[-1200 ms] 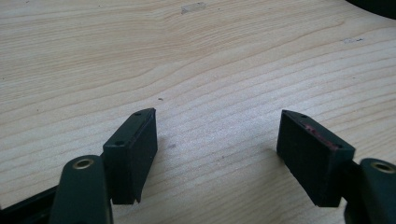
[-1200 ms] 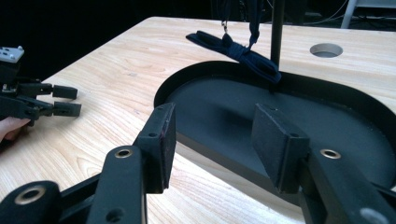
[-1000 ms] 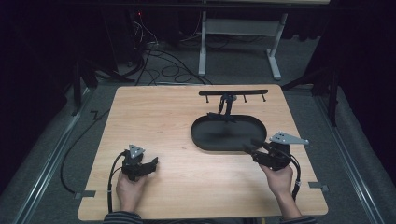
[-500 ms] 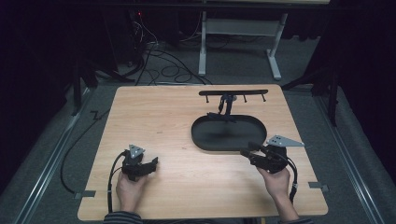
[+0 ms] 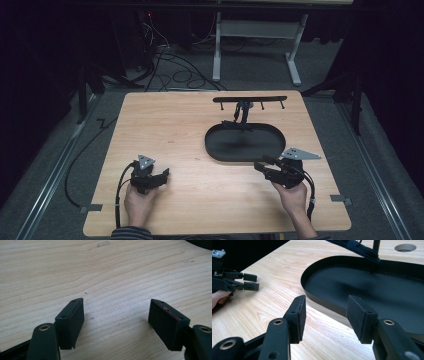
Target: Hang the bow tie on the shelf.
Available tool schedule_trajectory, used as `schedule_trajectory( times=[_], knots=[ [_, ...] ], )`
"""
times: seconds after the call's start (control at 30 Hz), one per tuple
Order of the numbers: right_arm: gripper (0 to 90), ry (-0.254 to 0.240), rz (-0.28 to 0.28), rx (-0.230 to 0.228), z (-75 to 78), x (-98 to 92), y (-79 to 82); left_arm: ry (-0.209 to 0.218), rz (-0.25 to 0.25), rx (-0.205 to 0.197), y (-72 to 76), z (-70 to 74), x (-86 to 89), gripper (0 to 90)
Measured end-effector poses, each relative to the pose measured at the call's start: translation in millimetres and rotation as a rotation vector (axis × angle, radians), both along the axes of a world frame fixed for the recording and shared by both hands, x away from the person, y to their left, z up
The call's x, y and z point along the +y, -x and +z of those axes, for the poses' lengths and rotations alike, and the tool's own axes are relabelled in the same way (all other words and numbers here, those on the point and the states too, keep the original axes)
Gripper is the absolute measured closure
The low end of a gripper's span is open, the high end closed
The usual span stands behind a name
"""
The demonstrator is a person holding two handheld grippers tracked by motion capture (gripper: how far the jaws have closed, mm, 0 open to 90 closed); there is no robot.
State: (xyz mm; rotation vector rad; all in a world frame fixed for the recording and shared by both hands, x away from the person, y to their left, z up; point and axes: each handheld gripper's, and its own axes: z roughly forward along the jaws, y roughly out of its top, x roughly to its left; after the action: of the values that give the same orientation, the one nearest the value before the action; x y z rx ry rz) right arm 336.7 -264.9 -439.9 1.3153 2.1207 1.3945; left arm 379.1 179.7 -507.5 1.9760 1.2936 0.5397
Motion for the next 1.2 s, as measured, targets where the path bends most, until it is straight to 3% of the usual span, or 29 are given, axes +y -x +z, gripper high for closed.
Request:
schedule_trajectory(
  times=[1.2],
  knots=[
    [51.7, 0.016, 0.026, 0.052, -20.8, 14.8, 1.5, 0.002, 0.001, 0.001, 0.1, 0.0, 0.0, 29.4]
  ],
)
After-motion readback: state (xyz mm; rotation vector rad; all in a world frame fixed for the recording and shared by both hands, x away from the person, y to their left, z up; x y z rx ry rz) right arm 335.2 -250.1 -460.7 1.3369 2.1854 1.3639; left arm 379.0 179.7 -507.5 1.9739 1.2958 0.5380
